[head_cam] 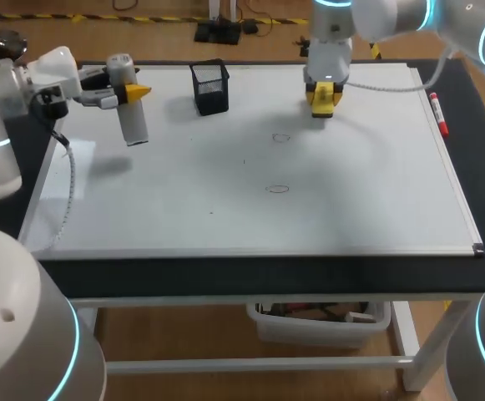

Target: Pick up the inspection probe, press it on each red-marked spot on the whiteboard one by one, put down the probe, pick up the eraser, and wipe off all the red marks.

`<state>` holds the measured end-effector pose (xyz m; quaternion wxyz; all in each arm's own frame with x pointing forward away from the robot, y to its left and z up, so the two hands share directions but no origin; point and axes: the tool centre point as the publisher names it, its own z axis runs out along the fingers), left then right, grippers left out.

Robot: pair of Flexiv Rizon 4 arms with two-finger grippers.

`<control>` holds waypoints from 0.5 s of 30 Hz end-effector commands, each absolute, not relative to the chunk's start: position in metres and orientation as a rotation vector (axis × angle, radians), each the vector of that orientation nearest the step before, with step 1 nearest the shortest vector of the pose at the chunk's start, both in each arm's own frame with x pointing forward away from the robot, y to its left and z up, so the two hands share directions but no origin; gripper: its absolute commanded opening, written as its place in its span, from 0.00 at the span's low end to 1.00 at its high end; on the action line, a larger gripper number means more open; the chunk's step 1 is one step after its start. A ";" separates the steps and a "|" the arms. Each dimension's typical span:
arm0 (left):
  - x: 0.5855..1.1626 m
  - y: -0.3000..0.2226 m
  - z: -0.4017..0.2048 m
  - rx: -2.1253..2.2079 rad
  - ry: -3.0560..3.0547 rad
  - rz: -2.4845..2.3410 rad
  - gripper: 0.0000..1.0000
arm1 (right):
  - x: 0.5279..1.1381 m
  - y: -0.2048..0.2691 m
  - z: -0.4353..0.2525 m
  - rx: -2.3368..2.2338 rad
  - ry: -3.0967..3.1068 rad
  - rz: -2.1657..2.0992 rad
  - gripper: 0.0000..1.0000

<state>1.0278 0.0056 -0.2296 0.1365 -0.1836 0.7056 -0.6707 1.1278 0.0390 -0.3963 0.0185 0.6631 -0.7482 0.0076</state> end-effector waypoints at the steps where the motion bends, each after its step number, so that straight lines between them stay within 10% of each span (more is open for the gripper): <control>1: 1.024 0.004 -0.228 -0.674 1.928 -1.825 0.00 | 1.104 0.058 -0.391 2.099 -2.296 0.066 0.00; 15: 1.024 0.004 -0.228 -0.674 1.928 -1.825 0.00 | 1.054 0.136 -0.402 2.247 -2.161 0.016 0.00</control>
